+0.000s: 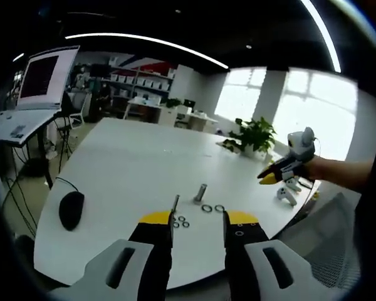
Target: Place the washer onto the threaded stud by aligning its center hole with the stud, sliding it down to the base, and recovering from edge contact or off-axis alignment until the washer reaches the visible bottom stop.
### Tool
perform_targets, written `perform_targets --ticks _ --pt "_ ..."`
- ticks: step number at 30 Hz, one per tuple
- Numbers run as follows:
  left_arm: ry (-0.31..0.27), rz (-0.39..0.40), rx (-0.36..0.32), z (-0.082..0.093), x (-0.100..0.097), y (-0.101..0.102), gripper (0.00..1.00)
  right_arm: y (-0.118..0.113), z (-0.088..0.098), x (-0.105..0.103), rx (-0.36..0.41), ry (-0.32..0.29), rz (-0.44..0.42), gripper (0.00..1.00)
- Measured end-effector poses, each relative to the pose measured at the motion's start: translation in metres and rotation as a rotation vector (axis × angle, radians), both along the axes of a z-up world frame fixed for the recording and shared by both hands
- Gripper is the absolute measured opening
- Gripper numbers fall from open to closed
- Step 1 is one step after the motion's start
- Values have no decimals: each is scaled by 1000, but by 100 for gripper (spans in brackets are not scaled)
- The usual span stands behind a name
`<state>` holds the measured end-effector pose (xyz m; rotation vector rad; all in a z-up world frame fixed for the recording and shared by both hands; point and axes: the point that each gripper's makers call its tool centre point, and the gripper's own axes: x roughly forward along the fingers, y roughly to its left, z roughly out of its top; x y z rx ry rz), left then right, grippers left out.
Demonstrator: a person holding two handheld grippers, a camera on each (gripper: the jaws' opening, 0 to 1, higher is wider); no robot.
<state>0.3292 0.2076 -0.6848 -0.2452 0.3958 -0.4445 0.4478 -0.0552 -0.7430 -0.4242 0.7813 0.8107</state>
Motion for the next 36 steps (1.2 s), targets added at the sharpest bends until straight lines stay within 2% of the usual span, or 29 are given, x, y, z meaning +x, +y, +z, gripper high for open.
perform_targets --ticks 1,2,5,6,8,13,16,17,20,23,29,36 --pt "1 -1 0 0 0 0 30 0 -4 3 -22 -8 11 19" --pt "5 0 1 -1 0 1 30 5 -8 4 -4 5 19 17" --pt "8 1 -2 -1 0 1 30 11 -14 3 51 81 -16 12" --pt "8 0 -1 -1 0 1 30 10 -18 5 43 107 -40 12" --pt "13 -1 1 -2 0 2 30 9 -24 7 4 106 2 13" --pt "13 -1 3 -3 0 2 30 11 -37 11 -43 135 18 12" --pt "14 -3 4 -4 0 2 29 17 -48 13 -37 182 25 15" --pt "11 -1 3 -3 1 2 29 18 -53 10 -55 200 64 16" --pt "11 2 1 -3 1 3 30 20 -64 11 -93 212 89 16" --pt "18 -3 5 -5 1 2 29 18 -76 12 -118 248 70 16" --pt "23 6 3 -6 1 4 29 19 -91 11 -123 281 75 18" --pt "32 -2 8 -7 -1 2 29 21 -102 14 -146 283 88 21"
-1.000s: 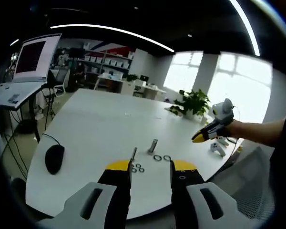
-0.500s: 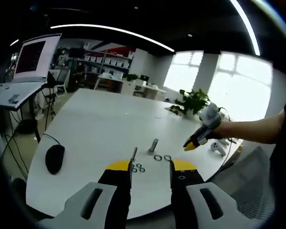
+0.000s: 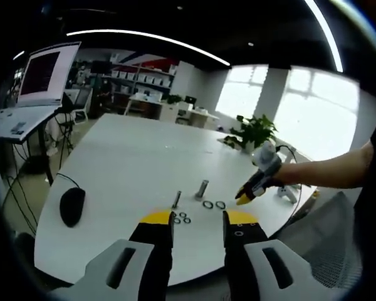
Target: Place the washer onto the threaded stud by aligning its center hole with the stud, sliding it down to the base, and recovering from edge contact or off-axis alignment until the washer reaches the visible bottom stop.
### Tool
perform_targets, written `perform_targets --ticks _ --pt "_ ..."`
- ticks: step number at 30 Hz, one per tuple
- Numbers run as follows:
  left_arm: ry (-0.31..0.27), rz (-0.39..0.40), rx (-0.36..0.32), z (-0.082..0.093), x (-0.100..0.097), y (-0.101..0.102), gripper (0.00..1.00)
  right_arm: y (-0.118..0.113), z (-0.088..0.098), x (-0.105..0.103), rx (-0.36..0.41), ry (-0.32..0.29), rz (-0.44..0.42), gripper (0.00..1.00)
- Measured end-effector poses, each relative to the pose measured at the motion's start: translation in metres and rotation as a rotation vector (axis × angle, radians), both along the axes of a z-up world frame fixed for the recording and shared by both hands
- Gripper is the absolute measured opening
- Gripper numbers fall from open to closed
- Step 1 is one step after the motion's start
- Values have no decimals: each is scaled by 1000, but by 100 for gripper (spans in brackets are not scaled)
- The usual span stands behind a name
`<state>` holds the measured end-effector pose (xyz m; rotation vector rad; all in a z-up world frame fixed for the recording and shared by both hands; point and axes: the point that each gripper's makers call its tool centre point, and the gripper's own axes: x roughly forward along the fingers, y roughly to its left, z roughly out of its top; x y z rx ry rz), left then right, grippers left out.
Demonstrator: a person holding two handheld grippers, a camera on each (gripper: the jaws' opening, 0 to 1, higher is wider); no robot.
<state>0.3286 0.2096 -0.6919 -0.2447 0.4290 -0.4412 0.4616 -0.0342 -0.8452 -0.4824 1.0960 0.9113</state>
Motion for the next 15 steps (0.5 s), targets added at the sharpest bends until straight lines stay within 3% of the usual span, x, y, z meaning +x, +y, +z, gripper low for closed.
perform_targets --ticks 15 --pt "5 -1 -10 0 -1 0 28 13 -14 6 -20 5 24 21"
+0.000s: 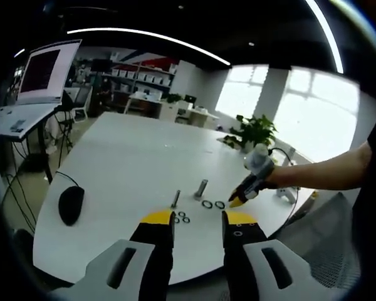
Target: Place the washer onto the threaded stud by aligning its center hole with the stud, sliding it down to the base, and recovering from edge contact or off-axis alignment until the washer reaches the visible bottom stop.
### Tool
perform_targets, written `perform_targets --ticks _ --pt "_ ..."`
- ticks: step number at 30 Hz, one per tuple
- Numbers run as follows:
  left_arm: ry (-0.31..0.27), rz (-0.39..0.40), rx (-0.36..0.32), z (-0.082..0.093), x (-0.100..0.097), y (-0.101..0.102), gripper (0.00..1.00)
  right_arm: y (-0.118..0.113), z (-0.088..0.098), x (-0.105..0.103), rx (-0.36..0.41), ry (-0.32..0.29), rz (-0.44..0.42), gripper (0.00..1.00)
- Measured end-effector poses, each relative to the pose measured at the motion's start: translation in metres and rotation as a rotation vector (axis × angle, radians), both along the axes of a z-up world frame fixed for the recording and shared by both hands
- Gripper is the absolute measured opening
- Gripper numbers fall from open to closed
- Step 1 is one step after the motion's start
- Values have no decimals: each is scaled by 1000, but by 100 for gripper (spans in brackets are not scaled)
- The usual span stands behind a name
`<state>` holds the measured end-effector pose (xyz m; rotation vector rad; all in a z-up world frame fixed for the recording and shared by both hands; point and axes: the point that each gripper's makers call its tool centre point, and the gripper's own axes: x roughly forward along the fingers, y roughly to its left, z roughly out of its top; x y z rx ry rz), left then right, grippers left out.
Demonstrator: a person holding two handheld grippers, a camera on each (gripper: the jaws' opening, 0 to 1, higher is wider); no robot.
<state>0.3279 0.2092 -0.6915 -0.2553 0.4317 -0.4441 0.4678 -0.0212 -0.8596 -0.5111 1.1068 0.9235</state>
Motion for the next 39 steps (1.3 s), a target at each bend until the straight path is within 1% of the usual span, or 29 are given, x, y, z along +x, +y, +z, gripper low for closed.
perform_targets --ticks 7,13,21,26,28,29,31,32,34,39 --pt "2 11 -9 0 1 2 27 9 -4 3 -3 -3 22 21" --pt "3 15 -11 1 1 2 26 13 -6 12 2 -14 21 21" --pt "10 26 -19 -1 2 4 26 24 -6 22 13 -34 44 21" --pt "10 33 -25 -1 3 4 26 27 -6 23 -11 -57 96 20" --pt "10 34 -32 -1 3 5 26 26 -7 23 -32 -79 137 19" --pt "11 35 -36 -1 3 5 26 26 -7 22 -47 -98 181 19" --pt "12 36 -39 -1 3 5 26 28 -7 19 -45 -105 221 18" --pt "12 36 -39 -1 3 5 26 29 -7 17 -43 -100 223 15" --pt "12 33 -38 -1 3 4 25 29 -7 17 -48 -109 239 14" --pt "15 31 -40 -2 3 4 25 30 -7 17 -36 -118 242 10"
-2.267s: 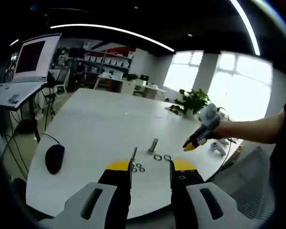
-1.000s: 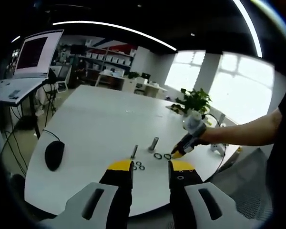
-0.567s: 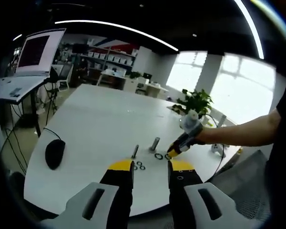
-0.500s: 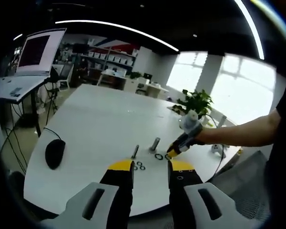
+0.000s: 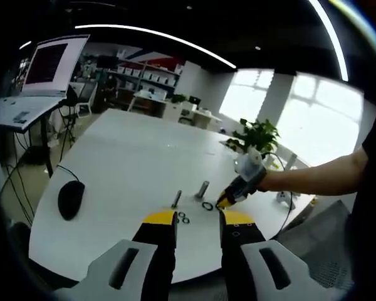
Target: Place the washer onto the threaded stud by aligning its center hole with the stud, sliding it down to the base, and recovering from edge contact or off-axis alignment until the washer reaches the visible bottom stop.
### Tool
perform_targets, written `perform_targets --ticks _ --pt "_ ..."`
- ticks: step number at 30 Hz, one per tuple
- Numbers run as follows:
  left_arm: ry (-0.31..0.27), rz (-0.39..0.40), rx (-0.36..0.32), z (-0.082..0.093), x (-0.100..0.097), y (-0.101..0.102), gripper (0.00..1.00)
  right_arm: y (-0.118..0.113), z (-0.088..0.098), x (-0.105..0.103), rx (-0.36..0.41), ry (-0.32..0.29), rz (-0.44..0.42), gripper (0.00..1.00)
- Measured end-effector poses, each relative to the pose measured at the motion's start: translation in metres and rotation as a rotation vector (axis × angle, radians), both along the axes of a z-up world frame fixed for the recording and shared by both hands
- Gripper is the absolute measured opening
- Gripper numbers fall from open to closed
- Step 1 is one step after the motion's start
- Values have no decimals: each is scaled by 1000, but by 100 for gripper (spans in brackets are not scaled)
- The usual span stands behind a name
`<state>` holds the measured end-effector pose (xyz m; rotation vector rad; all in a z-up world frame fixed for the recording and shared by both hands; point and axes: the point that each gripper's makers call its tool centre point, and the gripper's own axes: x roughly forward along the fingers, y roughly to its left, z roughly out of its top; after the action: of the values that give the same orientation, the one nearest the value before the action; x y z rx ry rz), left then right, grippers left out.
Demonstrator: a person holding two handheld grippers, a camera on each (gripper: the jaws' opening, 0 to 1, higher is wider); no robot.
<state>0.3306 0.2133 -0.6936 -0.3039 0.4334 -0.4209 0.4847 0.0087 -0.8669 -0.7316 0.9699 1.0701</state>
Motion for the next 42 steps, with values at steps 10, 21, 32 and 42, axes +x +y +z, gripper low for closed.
perform_targets --ticks 10,21,32,42 --pt "2 -6 -4 0 -1 -1 24 -1 0 -1 2 -14 -32 7" --pt "-3 -7 -6 1 -1 -2 24 0 7 -5 51 -2 -72 6" --pt "2 -13 -4 1 -2 -3 24 2 30 -6 113 -24 -101 6" --pt "8 -17 -1 0 -3 -5 24 6 50 -3 144 -66 -92 6"
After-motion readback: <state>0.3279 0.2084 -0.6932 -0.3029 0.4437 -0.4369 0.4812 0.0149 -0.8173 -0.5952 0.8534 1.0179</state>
